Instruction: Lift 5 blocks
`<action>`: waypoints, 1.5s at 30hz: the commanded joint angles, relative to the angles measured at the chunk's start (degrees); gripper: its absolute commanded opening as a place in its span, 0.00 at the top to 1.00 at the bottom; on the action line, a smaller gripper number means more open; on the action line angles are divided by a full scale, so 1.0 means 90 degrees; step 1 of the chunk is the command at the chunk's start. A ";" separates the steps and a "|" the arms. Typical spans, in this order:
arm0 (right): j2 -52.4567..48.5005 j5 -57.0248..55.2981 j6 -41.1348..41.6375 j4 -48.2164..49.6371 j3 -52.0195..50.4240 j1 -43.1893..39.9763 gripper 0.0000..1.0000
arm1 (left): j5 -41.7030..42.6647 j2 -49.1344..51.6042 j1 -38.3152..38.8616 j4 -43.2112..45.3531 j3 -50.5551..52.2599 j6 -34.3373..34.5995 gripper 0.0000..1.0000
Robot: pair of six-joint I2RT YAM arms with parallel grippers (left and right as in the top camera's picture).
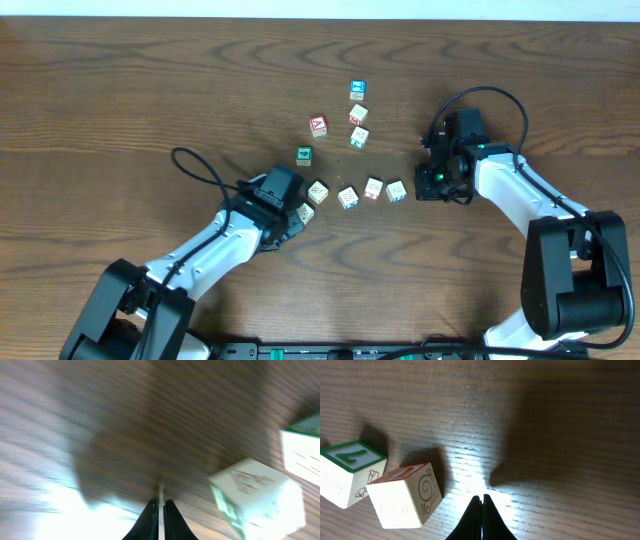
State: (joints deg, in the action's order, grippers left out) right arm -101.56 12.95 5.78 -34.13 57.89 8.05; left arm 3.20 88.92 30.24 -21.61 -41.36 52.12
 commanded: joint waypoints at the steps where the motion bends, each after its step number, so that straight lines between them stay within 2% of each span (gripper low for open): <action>1: -0.0041 0.0049 -0.0078 -0.0051 -0.0005 0.0027 0.99 | 0.0243 -0.0056 0.0066 0.0172 0.0058 0.0131 0.93; 8: -0.0041 0.0049 -0.0078 -0.0114 -0.0005 0.0032 0.99 | -0.0126 0.0073 0.0049 0.0612 0.0058 0.0274 0.93; 21: -0.0041 0.0049 -0.0078 -0.0109 -0.0007 0.0032 0.99 | -0.0143 0.0690 0.0044 0.1603 0.0058 0.0503 0.93; 45: -0.0041 0.0240 -0.0080 -0.0209 -0.0024 0.0034 0.99 | 0.0029 0.0843 -0.0041 0.2176 0.0058 0.0627 0.93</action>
State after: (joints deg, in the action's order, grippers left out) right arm -101.56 13.41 5.78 -35.66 57.89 8.05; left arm 3.20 95.26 30.63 -1.63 -41.21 57.21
